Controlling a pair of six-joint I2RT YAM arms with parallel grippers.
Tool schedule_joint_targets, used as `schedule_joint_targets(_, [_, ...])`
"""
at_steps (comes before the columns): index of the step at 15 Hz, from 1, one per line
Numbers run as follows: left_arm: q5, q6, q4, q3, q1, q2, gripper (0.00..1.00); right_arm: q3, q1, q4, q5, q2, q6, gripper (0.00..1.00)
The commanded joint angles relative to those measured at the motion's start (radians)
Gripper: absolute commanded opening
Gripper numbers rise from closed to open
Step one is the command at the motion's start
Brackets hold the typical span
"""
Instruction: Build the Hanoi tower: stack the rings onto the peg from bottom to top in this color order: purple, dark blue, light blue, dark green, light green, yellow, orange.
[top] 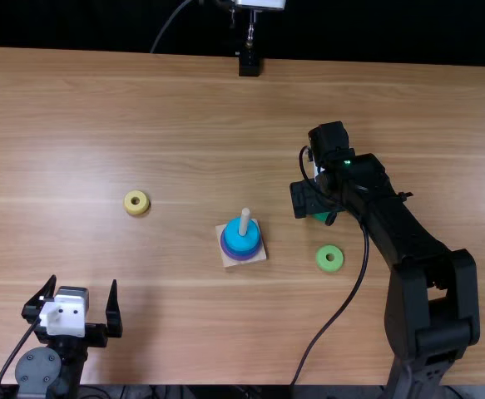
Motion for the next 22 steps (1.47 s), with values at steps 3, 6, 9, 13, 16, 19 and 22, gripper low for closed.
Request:
schedule_joint_targets(3, [0.001, 0.013, -0.079, -0.104, 0.007, -0.012, 1.0, -0.029, 0.001, 0.001, -0.001, -0.011, 0.011, 1.0])
schedule_joint_targets(6, [0.001, 0.013, -0.079, -0.104, 0.007, -0.012, 1.0, -0.034, -0.001, 0.001, 0.001, -0.003, 0.011, 1.0])
schedule_joint_targets(9, [0.001, 0.013, -0.079, -0.104, 0.007, -0.012, 1.0, -0.035, 0.001, 0.001, -0.001, 0.009, 0.011, 1.0])
schedule_joint_targets(13, [-0.001, 0.013, -0.079, -0.104, 0.007, -0.012, 1.0, -0.034, -0.001, 0.001, 0.001, 0.029, 0.013, 1.0])
schedule_joint_targets(16, [0.001, 0.013, -0.079, -0.104, 0.007, -0.012, 1.0, -0.034, -0.001, 0.001, -0.001, 0.034, 0.013, 1.0])
schedule_joint_targets(19, [0.001, 0.013, -0.079, -0.104, 0.007, -0.012, 1.0, -0.034, -0.001, 0.001, -0.001, 0.04, 0.013, 1.0])
schedule_joint_targets(22, [0.001, 0.013, -0.079, -0.104, 0.007, -0.012, 1.0, -0.035, 0.001, -0.01, -0.001, 0.041, 0.013, 1.0])
